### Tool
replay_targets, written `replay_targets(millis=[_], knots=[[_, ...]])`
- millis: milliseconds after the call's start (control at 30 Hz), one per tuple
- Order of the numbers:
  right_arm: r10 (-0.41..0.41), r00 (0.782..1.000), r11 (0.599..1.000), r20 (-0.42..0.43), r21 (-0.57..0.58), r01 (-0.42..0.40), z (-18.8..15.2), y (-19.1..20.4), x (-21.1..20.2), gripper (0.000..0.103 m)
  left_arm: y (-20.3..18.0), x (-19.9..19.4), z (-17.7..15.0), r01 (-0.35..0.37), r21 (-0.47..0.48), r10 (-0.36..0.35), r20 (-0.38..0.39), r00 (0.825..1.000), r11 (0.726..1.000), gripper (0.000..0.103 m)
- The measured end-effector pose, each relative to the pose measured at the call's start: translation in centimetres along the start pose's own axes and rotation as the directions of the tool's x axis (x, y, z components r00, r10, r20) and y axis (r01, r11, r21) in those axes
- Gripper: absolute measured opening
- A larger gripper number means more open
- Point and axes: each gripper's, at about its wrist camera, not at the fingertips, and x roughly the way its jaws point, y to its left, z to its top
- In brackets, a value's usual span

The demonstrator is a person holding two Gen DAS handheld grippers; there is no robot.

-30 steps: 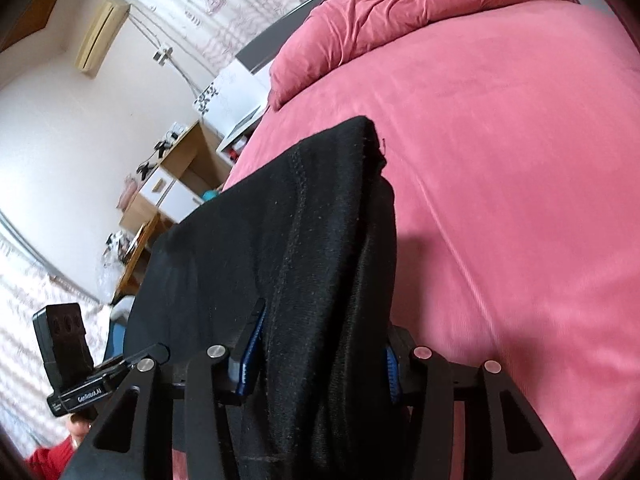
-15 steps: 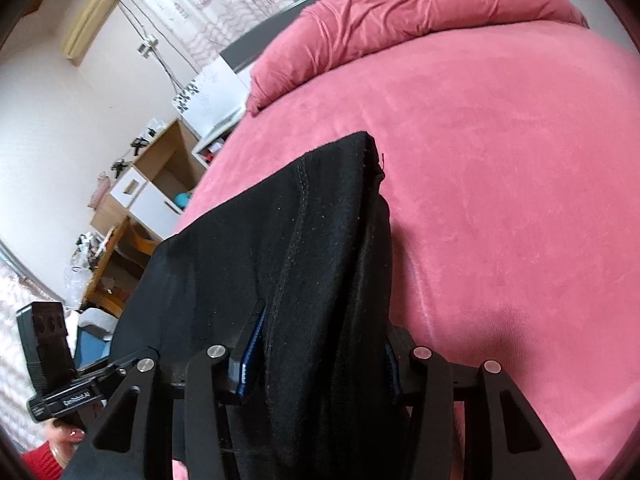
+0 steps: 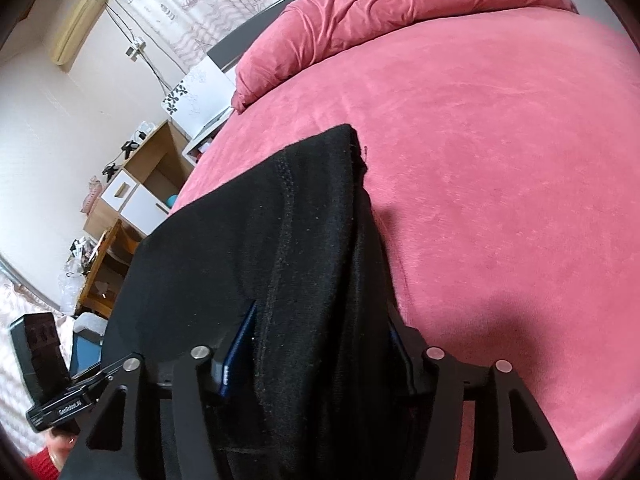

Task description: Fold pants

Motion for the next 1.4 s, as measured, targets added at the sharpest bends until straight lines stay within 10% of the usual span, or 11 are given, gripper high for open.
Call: replay_targets(millis=[700,900,1100,1400], knots=[[0.048,0.999,0.990,-0.025,0.137,-0.044,-6.5,-0.7,-5.7,0.087,0.7,-5.7,-5.5,0.010,-0.096,-0.008,0.019,1.000,0.995,0.059],[-0.040,0.998,0.999,-0.050,0.020,0.041,-6.6,1.2,-5.5,0.048,-0.8,-6.1,-5.7,-0.032,-0.005,0.032,0.024,0.999,0.999,0.045],[-0.054,0.998,0.998,-0.013,0.038,0.054,-5.5,0.7,-6.2,0.042,-1.9,-5.5,-6.0,-0.089,0.032,0.089,0.011,0.996,0.996,0.042],[-0.012,1.000,0.979,0.028,0.203,0.006,-7.2,-2.4,-5.7,0.068,-2.1,-4.9,-8.0,-0.170,0.065,0.166,0.063,0.984,0.983,0.064]])
